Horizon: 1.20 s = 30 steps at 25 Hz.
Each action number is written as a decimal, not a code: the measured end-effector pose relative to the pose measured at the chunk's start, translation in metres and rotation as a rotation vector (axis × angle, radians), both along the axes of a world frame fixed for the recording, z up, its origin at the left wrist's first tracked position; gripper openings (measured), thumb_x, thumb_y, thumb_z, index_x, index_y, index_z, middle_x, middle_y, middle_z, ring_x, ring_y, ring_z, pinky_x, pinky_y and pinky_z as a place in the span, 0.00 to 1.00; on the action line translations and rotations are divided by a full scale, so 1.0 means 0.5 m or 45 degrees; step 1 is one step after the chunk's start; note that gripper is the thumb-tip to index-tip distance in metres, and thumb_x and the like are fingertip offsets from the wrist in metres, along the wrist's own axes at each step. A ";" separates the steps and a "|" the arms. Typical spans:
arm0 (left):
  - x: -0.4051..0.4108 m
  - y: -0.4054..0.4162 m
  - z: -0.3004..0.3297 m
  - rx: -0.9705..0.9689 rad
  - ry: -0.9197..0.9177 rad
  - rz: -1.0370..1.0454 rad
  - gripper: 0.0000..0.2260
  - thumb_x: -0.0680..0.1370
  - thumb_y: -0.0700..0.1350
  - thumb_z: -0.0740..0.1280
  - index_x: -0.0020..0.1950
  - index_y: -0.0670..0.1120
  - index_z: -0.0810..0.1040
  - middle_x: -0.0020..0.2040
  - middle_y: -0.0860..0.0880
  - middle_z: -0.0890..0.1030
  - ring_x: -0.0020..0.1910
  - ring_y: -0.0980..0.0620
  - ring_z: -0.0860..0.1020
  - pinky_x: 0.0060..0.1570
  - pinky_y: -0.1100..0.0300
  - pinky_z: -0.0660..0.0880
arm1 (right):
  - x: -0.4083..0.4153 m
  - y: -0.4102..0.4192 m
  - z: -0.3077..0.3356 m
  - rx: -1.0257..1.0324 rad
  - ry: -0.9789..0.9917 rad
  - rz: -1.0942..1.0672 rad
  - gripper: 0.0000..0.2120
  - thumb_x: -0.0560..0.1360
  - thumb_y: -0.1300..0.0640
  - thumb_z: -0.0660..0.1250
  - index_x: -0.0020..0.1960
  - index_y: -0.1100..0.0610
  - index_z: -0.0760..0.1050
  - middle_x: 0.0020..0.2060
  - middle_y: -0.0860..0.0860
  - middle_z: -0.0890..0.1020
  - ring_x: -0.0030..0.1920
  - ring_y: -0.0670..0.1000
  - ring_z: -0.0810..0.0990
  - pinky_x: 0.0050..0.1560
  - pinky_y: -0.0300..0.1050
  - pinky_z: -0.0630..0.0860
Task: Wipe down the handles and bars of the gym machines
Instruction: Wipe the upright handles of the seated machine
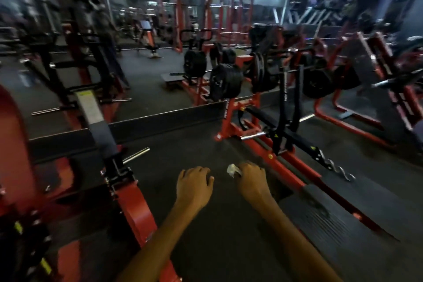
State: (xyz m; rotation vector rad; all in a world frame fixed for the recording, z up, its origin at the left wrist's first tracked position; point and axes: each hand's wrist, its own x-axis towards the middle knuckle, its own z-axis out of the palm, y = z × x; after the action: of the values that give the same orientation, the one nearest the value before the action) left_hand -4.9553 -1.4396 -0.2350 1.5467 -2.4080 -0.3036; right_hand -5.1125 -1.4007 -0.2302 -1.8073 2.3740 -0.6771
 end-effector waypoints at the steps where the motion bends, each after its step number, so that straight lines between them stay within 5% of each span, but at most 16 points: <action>1: -0.013 -0.054 -0.003 -0.003 -0.002 0.048 0.17 0.82 0.53 0.58 0.69 0.51 0.70 0.67 0.51 0.74 0.66 0.53 0.71 0.70 0.53 0.63 | -0.021 -0.060 0.002 -0.004 0.007 0.036 0.06 0.76 0.57 0.63 0.51 0.56 0.76 0.52 0.52 0.80 0.54 0.53 0.77 0.58 0.50 0.71; 12: -0.070 -0.568 0.016 -0.040 0.023 0.502 0.15 0.81 0.52 0.59 0.66 0.50 0.73 0.63 0.50 0.77 0.62 0.52 0.74 0.66 0.54 0.68 | -0.101 -0.695 0.028 -0.045 -0.067 0.497 0.05 0.76 0.55 0.64 0.51 0.54 0.76 0.46 0.52 0.79 0.49 0.51 0.78 0.55 0.51 0.73; 16: -0.007 -0.770 -0.003 -0.098 -0.004 0.714 0.13 0.81 0.51 0.60 0.63 0.51 0.75 0.61 0.50 0.78 0.61 0.50 0.75 0.65 0.53 0.67 | -0.039 -0.945 0.013 -0.033 -0.126 0.693 0.08 0.76 0.57 0.64 0.53 0.57 0.77 0.49 0.54 0.81 0.51 0.54 0.79 0.54 0.50 0.74; 24: 0.105 -1.100 -0.009 -0.190 0.000 1.153 0.10 0.79 0.49 0.60 0.54 0.48 0.78 0.55 0.50 0.80 0.57 0.49 0.77 0.60 0.54 0.67 | 0.107 -1.397 0.032 -0.138 -0.256 1.130 0.06 0.73 0.57 0.68 0.42 0.60 0.78 0.39 0.56 0.81 0.42 0.58 0.80 0.43 0.49 0.72; 30: 0.218 -1.273 -0.007 -0.304 0.056 1.376 0.12 0.78 0.48 0.62 0.60 0.49 0.78 0.59 0.51 0.79 0.60 0.50 0.76 0.62 0.54 0.68 | 0.283 -1.609 0.034 -0.135 -0.391 1.405 0.08 0.73 0.59 0.69 0.46 0.64 0.79 0.42 0.59 0.82 0.44 0.57 0.80 0.45 0.48 0.73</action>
State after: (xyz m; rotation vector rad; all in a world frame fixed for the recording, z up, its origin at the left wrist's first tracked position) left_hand -4.8465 -2.0758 -0.2383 2.3543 -1.2057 0.1675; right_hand -4.9708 -2.2050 -0.2131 -2.3892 0.8941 -0.7928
